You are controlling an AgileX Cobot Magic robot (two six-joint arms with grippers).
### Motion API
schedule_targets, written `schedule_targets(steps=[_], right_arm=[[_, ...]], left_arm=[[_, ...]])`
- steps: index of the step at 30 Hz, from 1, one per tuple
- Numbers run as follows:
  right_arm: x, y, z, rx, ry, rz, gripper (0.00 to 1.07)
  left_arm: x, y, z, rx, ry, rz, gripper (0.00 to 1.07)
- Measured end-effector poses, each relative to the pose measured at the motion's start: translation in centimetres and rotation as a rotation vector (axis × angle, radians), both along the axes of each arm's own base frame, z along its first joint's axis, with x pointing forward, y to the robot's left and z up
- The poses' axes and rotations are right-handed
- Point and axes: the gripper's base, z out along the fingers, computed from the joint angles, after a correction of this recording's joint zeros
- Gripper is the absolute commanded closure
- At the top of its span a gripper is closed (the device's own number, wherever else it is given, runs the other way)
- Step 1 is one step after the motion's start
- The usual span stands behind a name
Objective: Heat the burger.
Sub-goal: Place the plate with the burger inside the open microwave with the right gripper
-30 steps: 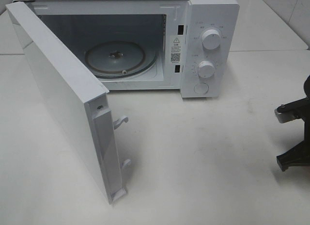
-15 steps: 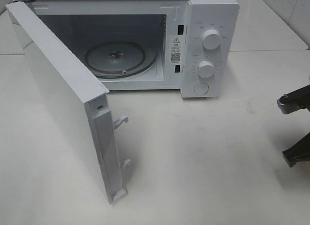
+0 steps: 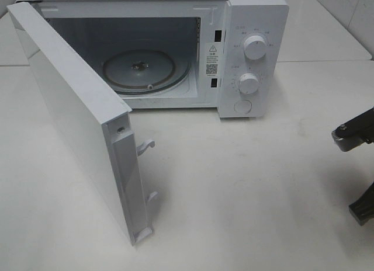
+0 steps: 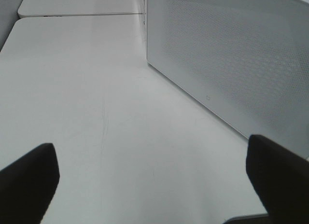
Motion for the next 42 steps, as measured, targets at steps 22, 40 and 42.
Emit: schedule_targets(steps=[22,40,42], right_arm=[[-4.1,5.2,1.4,-0.06,0.011,0.353,1.07],[-7.4,8.4,1.5,-0.099,0.027,0.636,1.07],[-7.6,8.5,1.5,-0.104,0.032,0.654,1.07]], left_arm=[[0.0,0.0,0.0,0.0,0.0,0.0,0.09],[0.0,0.0,0.0,0.0,0.0,0.0,0.09],[0.0,0.0,0.0,0.0,0.0,0.0,0.09]])
